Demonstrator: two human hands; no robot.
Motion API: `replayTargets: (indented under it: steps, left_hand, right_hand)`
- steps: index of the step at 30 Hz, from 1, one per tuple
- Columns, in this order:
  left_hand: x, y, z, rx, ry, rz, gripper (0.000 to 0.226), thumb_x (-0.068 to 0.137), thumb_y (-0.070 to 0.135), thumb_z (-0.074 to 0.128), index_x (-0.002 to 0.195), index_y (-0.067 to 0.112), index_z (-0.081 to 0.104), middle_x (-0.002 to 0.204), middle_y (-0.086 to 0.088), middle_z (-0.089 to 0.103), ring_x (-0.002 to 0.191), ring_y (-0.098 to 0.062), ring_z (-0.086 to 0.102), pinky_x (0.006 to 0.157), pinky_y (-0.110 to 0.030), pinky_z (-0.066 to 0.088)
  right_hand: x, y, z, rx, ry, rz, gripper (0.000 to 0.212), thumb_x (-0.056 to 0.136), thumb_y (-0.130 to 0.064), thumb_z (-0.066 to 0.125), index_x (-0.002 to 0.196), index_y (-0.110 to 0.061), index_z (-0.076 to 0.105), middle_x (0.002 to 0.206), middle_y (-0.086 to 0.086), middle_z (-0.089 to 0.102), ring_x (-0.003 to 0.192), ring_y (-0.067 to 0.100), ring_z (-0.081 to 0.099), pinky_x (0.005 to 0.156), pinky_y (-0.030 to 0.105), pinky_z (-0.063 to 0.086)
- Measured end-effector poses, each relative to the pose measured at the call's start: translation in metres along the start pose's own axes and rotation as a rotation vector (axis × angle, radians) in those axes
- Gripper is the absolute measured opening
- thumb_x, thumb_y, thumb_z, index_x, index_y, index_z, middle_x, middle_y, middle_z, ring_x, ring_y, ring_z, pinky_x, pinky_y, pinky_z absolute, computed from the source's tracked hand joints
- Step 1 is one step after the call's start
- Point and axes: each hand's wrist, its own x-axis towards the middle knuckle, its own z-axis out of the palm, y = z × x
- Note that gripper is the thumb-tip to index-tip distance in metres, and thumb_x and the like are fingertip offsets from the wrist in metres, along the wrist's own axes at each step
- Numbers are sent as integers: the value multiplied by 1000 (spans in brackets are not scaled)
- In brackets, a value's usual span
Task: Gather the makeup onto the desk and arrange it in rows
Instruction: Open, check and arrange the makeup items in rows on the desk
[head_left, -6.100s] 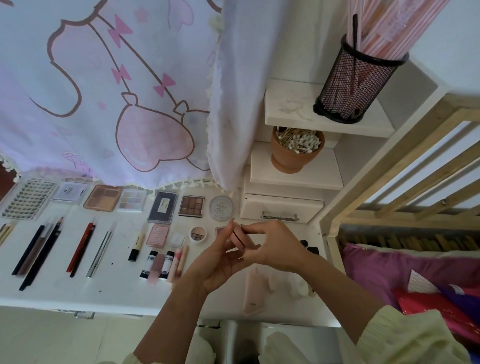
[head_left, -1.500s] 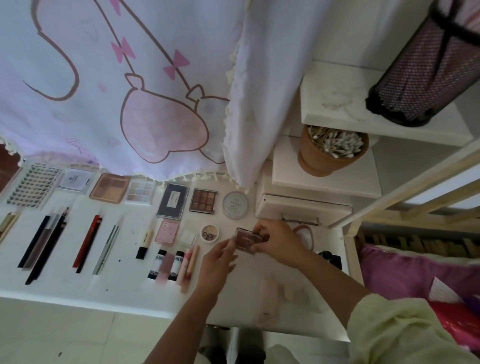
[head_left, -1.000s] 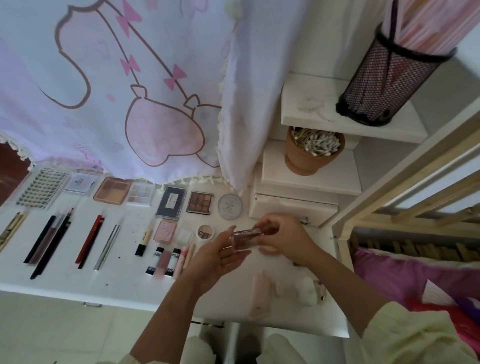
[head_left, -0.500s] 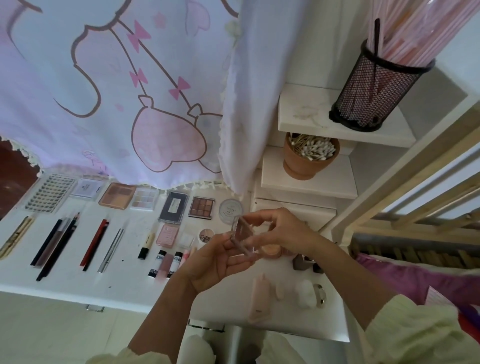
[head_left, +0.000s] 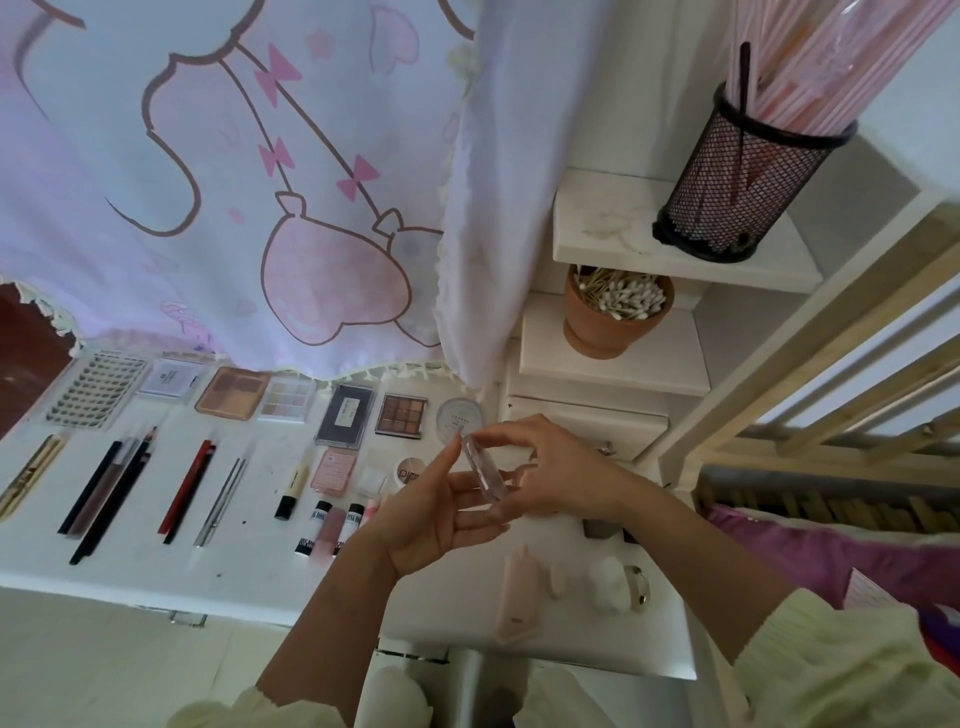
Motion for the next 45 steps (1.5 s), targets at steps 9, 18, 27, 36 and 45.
replayTargets:
  steps: [9, 18, 27, 36, 45]
  left_hand:
    - [8, 0, -2, -171, 45, 105, 62, 87, 38, 59, 132, -3, 52, 119, -20, 61, 99, -32, 66, 79, -36, 59]
    - [9, 0, 0, -155, 67, 186, 62, 80, 31, 68, 131, -1, 54, 131, -22, 57, 113, -33, 61, 92, -38, 54]
    - [7, -2, 7, -148, 32, 174, 37, 89, 31, 58, 120, 11, 60, 108, -22, 68, 94, -29, 69, 84, -36, 57]
    - [9, -6, 6, -169, 25, 221, 39, 86, 28, 60, 120, 9, 63, 107, -21, 69, 99, -29, 68, 82, -36, 59]
    - [11, -10, 3, -174, 58, 226, 38, 85, 26, 61, 119, 7, 63, 105, -20, 70, 100, -28, 68, 79, -35, 60]
  right_hand:
    - [-3, 0, -5, 6, 85, 35, 54, 78, -37, 78, 128, -27, 61, 122, -19, 60, 107, -7, 54, 89, 13, 42]
    - [-4, -3, -2, 11, 131, 43, 21, 84, -44, 69, 102, -33, 76, 79, -20, 73, 61, 0, 65, 58, 15, 48]
    - [5, 3, 13, -185, 179, 4, 21, 82, -33, 67, 102, -33, 75, 76, -4, 72, 60, 7, 57, 54, 20, 44]
    - [1, 0, 25, -244, 237, 7, 14, 75, -28, 67, 85, -22, 75, 62, -4, 61, 53, 8, 47, 47, 11, 30]
    - [2, 3, 33, -202, 289, -5, 2, 73, -22, 67, 72, -22, 69, 52, -10, 52, 51, 4, 47, 49, 12, 34]
